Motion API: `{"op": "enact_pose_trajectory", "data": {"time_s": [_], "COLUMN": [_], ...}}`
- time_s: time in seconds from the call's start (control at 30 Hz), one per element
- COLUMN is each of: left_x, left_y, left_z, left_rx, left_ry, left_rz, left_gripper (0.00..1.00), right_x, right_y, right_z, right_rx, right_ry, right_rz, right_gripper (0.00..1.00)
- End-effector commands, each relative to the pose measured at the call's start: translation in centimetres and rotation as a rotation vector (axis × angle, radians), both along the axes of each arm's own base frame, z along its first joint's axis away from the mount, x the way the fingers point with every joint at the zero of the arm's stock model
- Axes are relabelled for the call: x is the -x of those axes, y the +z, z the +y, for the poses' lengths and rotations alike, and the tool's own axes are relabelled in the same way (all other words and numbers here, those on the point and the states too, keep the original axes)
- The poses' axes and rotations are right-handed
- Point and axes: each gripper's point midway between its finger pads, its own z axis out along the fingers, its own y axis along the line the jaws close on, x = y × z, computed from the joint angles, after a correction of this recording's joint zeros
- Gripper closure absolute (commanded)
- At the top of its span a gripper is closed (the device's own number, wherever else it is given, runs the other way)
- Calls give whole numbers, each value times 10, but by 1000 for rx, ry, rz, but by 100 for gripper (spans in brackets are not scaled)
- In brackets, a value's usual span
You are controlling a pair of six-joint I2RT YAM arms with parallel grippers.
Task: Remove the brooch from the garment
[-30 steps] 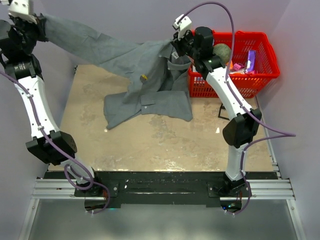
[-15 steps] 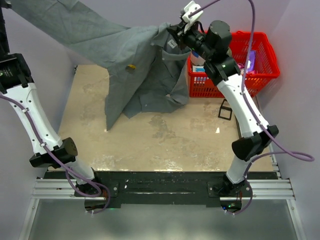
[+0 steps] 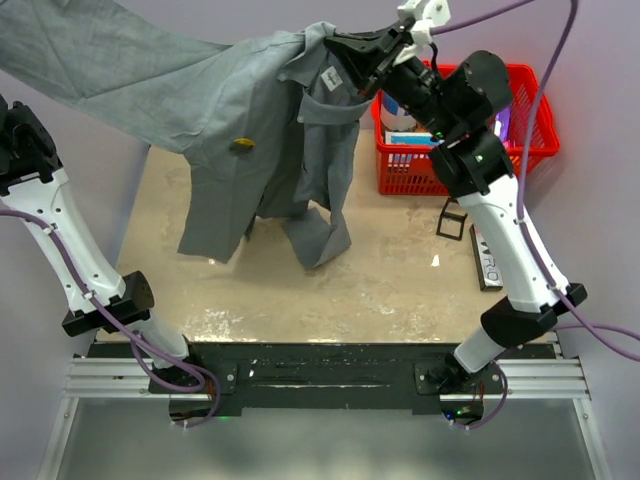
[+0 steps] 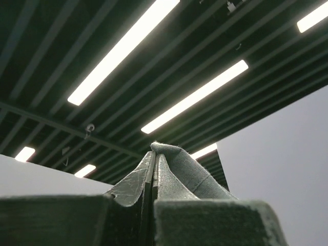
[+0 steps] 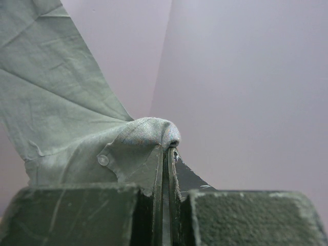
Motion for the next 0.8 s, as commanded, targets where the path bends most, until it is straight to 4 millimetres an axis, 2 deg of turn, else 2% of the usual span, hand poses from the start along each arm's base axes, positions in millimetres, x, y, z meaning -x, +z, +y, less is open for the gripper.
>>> {"op": "enact_pose_trajectory", "data": {"time_s": [0.0, 0.03, 0.07, 0.13, 0.17, 0.2, 0.27, 0.3, 0.33, 0.37, 0.4, 0.47, 0.5, 0.63, 0.67, 0.73, 0.77], "left_x": [30, 19, 8, -36, -54, -84, -128, -160, -182, -204, -232, -273, -297, -361, -383, -405, -423], "left_y": [6, 4, 1, -16, -25, -41, -70, -96, -116, -137, -166, -214, -250, -353, -390, -423, -455], "left_z": [-10, -7, -3, 9, 16, 26, 37, 44, 42, 44, 43, 36, 30, 11, 10, -3, -4], "left_rx": [-42, -29, -16, 25, 49, 95, 148, 189, 204, 229, 268, 298, 331, 396, 429, 443, 459], "left_ry": [58, 23, 1, -68, -91, -150, -220, -273, -339, -377, -435, -497, -531, -602, -613, -633, -624], "left_rz": [-90, -52, -24, 94, 140, 211, 347, 433, 515, 578, 657, 799, 877, 1108, 1170, 1226, 1272], "left_gripper": [100, 100, 100, 100, 100, 100, 100, 100, 100, 100, 100, 100, 100, 100, 100, 100, 100], "right_x": [28, 31, 21, 17, 14, 13, 9, 7, 5, 1, -3, -12, -16, -37, -43, -55, -60], "right_y": [28, 25, 2, -16, -34, -41, -66, -75, -82, -99, -107, -128, -134, -167, -178, -191, -196], "right_z": [-35, -39, -35, -37, -38, -40, -43, -43, -46, -47, -49, -55, -57, -74, -77, -84, -86], "right_rx": [-78, -73, -32, -2, 23, 29, 57, 67, 73, 94, 106, 136, 144, 164, 174, 184, 188], "right_ry": [-65, -79, -91, -118, -128, -138, -163, -169, -182, -193, -205, -239, -251, -307, -319, -347, -358], "right_rz": [-34, -29, 18, 45, 84, 101, 151, 168, 183, 212, 228, 269, 282, 374, 397, 430, 443], "right_gripper": [100, 100, 100, 100, 100, 100, 100, 100, 100, 100, 100, 100, 100, 100, 100, 100, 100]}}
